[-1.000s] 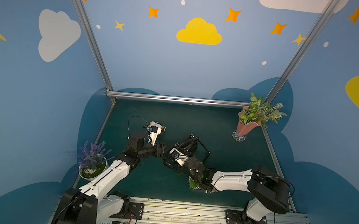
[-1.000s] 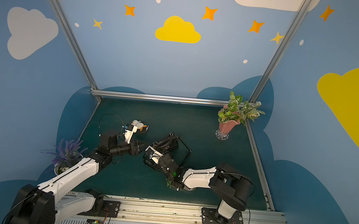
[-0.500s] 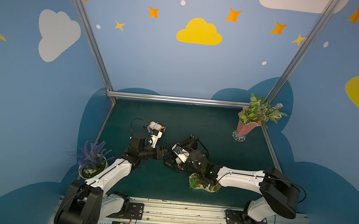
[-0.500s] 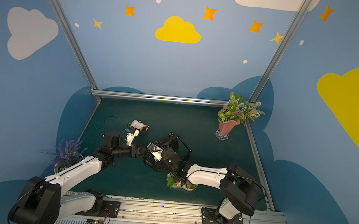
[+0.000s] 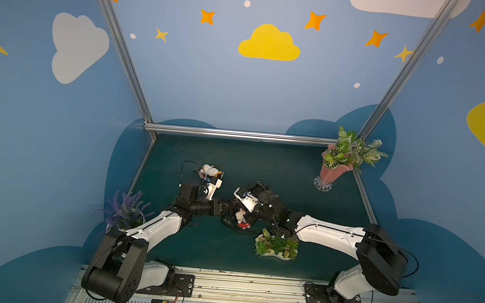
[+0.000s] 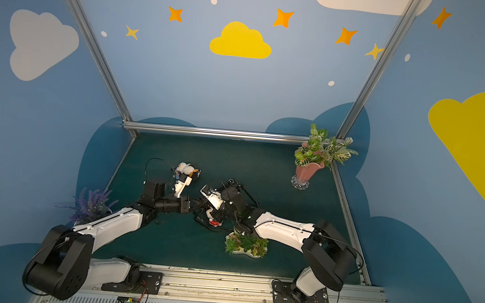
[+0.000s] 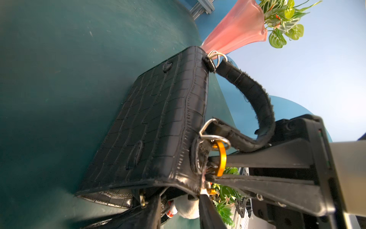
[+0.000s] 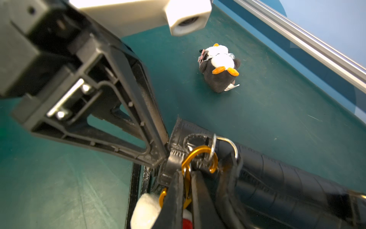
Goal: Remove the decoration from the bag
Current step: Remove the decoration item from the bag.
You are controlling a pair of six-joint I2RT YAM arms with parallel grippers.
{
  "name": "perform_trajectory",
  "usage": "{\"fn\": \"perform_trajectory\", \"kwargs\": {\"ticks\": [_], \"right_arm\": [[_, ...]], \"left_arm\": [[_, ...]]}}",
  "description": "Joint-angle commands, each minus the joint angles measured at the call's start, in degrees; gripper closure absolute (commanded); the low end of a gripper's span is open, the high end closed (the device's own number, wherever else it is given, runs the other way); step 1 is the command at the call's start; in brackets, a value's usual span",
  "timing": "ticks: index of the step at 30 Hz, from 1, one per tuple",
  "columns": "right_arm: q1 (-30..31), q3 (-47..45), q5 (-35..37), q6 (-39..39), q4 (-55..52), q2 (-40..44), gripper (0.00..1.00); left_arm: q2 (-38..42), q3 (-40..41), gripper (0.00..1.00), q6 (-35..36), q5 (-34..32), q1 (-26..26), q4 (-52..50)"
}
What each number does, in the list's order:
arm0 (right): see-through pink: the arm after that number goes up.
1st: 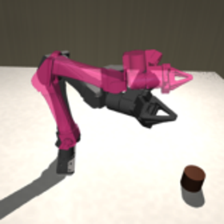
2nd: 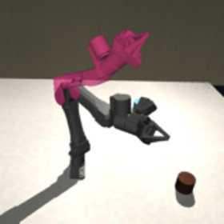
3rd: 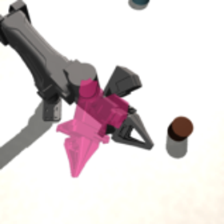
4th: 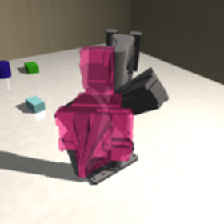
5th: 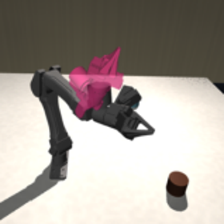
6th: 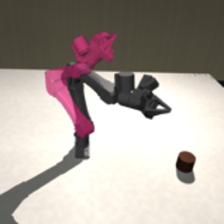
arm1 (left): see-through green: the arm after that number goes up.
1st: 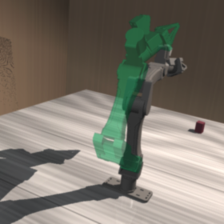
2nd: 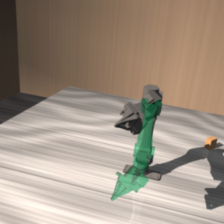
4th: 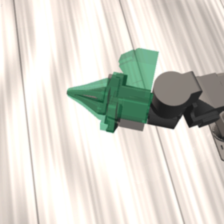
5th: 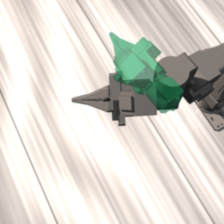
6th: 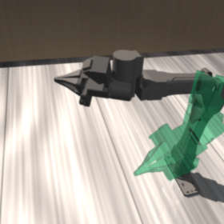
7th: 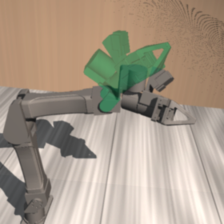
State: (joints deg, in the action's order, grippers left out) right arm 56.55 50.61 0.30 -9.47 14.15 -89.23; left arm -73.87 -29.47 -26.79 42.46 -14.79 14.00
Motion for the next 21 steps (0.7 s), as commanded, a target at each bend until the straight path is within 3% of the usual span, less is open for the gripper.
{"fn": "perform_trajectory", "kwargs": {"ticks": [1, 11, 21], "right_arm": [[-0.5, 2.6, -4.0, 0.6, -3.7, -0.9, 0.91], [-0.6, 6.9, -7.8, 0.2, -8.7, -3.4, 0.92], [-0.6, 7.0, -9.9, 0.2, -6.7, -2.7, 0.92]], "left_arm": [[-0.7, -1.4, 0.67, 1.2, 0.6, 0.1, 1.4], [-2.6, -1.3, 0.72, 1.6, 1.1, 0.2, 3.4], [-0.6, -0.1, 0.73, 2.3, -1.8, 0.2, 2.7]]}}
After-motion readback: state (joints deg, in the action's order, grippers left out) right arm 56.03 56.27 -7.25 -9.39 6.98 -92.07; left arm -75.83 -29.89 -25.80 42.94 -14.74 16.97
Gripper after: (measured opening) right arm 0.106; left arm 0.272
